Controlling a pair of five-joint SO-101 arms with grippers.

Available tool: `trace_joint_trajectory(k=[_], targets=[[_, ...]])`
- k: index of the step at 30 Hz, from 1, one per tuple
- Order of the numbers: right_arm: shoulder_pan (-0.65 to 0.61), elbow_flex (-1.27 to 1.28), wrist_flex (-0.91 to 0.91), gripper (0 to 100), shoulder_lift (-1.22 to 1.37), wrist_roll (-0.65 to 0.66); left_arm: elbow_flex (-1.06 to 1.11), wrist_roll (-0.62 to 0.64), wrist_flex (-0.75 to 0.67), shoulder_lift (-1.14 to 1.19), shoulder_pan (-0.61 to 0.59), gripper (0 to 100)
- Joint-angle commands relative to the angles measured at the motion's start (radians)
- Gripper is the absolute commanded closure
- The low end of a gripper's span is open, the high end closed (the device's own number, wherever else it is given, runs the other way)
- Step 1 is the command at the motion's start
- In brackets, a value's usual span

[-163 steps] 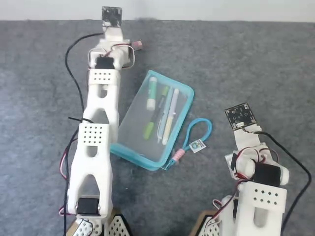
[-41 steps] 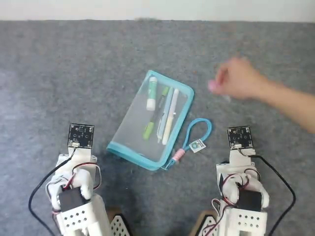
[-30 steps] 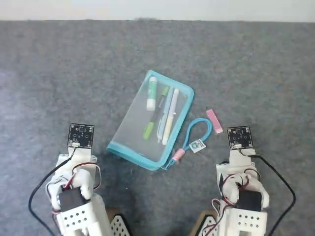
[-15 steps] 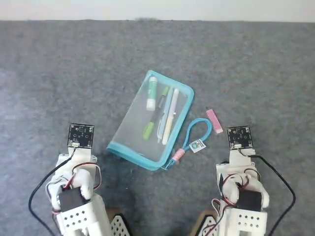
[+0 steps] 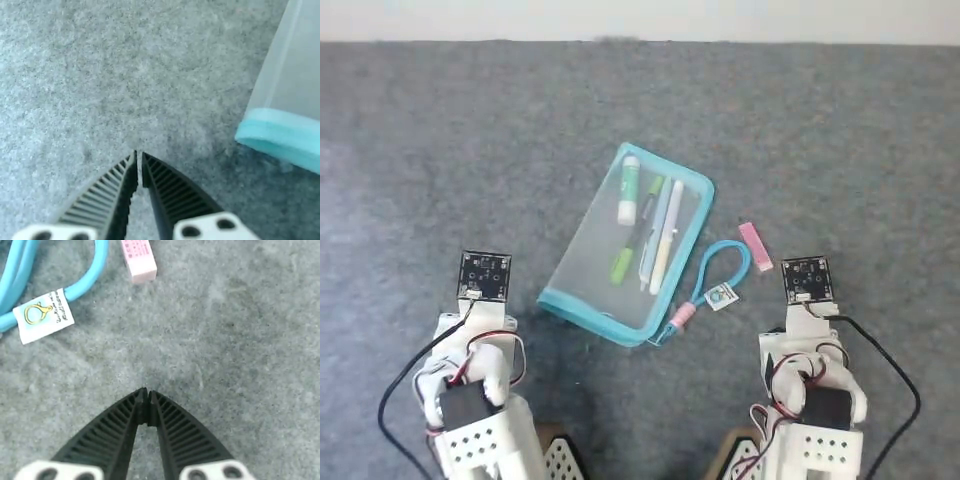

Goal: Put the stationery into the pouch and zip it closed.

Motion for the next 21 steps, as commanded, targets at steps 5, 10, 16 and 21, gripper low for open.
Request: trace_joint_trajectory(k=[5, 10, 16, 21], targets=[[-0.004, 0.018, 0.012, 99.1, -0.016, -0.012, -0.01, 0.023, 0.008, -0.011, 0.006, 99], [0.013, 0.018, 0.013, 99.1, -0.018, -0.014, -0.01, 0.023, 0.008, -0.011, 0.006, 99], [0.518, 0.018, 0.012, 99.1, -0.018, -0.015, -0.01, 0.023, 0.008, -0.011, 0.011, 99], [0.823, 0.018, 0.012, 99.1, -0.018, -0.014, -0.01, 0.023, 0.044, -0.014, 0.009, 99]])
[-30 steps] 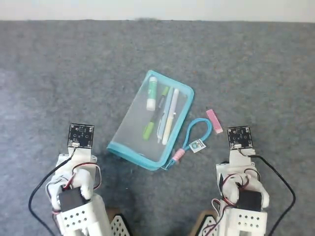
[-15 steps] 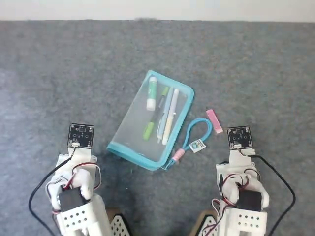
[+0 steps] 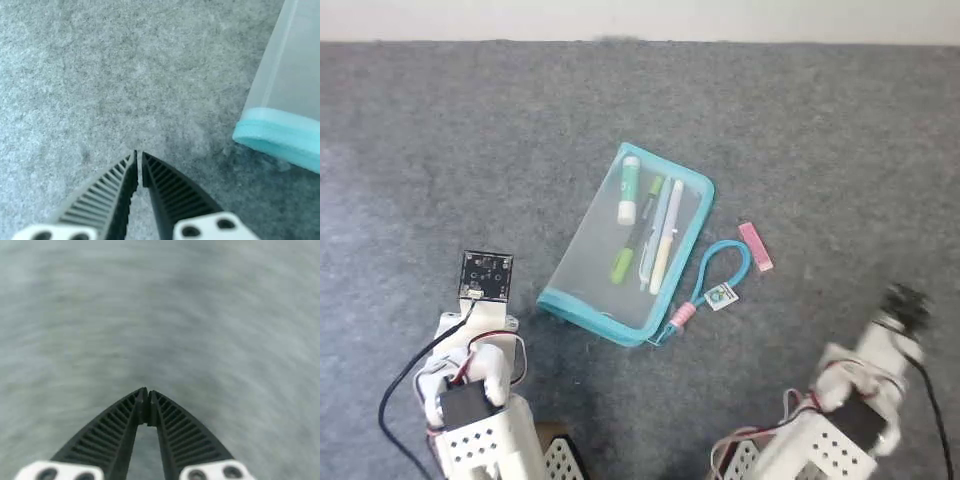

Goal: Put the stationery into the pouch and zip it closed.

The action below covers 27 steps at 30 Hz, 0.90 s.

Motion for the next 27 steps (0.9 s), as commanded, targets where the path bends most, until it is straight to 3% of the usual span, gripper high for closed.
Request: trace_joint_trajectory(k=[1, 7, 27], targets=[[0.205, 0.018, 0.012, 99.1, -0.018, -0.011, -0.012, 0.023, 0.049, -0.014, -0.002, 99], [0.321, 0.018, 0.012, 99.1, -0.018, -0.011, -0.012, 0.023, 0.048, -0.014, 0.002, 99], [0.311, 0.018, 0.012, 99.1, -0.018, -0.014, -0.012, 0.023, 0.048, -0.015, 0.002, 99]])
